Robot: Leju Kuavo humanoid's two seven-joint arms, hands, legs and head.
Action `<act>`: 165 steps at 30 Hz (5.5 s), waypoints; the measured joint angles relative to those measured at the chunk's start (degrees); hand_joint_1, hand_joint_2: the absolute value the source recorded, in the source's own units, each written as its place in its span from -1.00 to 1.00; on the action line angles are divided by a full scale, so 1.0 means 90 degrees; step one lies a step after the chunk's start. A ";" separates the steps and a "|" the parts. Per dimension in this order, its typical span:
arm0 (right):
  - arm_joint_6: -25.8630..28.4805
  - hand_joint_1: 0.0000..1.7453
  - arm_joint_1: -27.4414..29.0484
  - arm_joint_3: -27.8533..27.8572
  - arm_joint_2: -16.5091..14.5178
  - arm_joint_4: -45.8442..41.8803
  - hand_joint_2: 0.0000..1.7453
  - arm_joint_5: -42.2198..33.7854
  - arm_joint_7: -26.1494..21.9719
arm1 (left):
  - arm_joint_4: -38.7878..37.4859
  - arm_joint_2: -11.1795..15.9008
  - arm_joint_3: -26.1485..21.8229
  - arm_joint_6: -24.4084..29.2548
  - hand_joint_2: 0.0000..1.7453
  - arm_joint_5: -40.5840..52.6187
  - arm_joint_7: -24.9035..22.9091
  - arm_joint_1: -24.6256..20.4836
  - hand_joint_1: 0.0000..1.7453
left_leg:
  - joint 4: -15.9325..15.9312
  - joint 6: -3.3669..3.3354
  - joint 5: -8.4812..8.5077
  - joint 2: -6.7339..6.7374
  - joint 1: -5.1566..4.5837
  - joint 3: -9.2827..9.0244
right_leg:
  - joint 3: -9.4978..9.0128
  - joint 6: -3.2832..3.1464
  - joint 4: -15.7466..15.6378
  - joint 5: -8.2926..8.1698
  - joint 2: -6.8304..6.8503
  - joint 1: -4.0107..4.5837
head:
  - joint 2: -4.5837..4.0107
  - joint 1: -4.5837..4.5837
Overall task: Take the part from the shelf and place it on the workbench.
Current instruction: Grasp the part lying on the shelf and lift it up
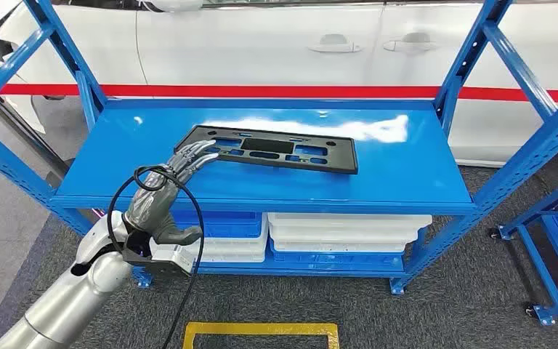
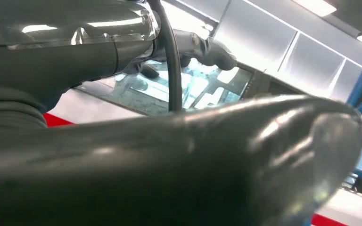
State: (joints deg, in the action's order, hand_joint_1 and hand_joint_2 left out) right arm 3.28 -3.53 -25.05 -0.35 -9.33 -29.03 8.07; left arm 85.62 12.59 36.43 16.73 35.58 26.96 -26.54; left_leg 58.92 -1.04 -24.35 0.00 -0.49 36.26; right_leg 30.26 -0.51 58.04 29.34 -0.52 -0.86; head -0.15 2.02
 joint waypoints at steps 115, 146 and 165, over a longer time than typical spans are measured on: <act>-0.0006 -1.00 -0.0020 -0.0205 -0.0002 0.0019 -1.00 -0.0044 0.0097 | -0.1223 0.0154 0.1495 0.0481 1.00 0.2136 -0.0608 -0.0095 -1.00 | -0.0196 0.0048 -0.0395 -0.0036 0.0016 -0.0668 | 0.0531 -0.0020 0.0074 -0.0406 0.0008 0.0022 | 0.0000 -0.0001; -0.0069 -1.00 -0.0036 -0.0367 -0.0002 0.0019 -1.00 -0.0012 0.0111 | -0.2502 0.0007 0.2100 0.0440 1.00 0.3153 -0.1268 -0.0825 -1.00 | -0.0195 0.0048 -0.0395 -0.0037 0.0012 -0.0677 | 0.0514 -0.0019 0.0073 -0.0406 0.0014 0.0020 | 0.0000 -0.0001; -0.0097 -1.00 -0.0041 -0.0382 -0.0002 0.0019 -1.00 -0.0020 0.0126 | -0.2872 -0.0408 0.2175 -0.0065 1.00 0.2850 -0.1389 -0.1068 -0.53 | -0.0195 0.0048 -0.0395 -0.0037 0.0012 -0.0686 | 0.0504 -0.0018 0.0073 -0.0406 0.0017 0.0020 | 0.0000 -0.0001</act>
State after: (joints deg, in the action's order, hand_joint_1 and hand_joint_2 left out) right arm 2.40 -3.90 -28.49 -0.37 -9.16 -29.21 9.20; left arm 59.77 8.92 56.01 16.14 61.23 14.46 -36.16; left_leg 57.17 -0.61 -27.90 -0.33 -0.38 30.09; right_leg 34.79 -0.67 58.70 25.68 -0.37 -0.68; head -0.15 2.01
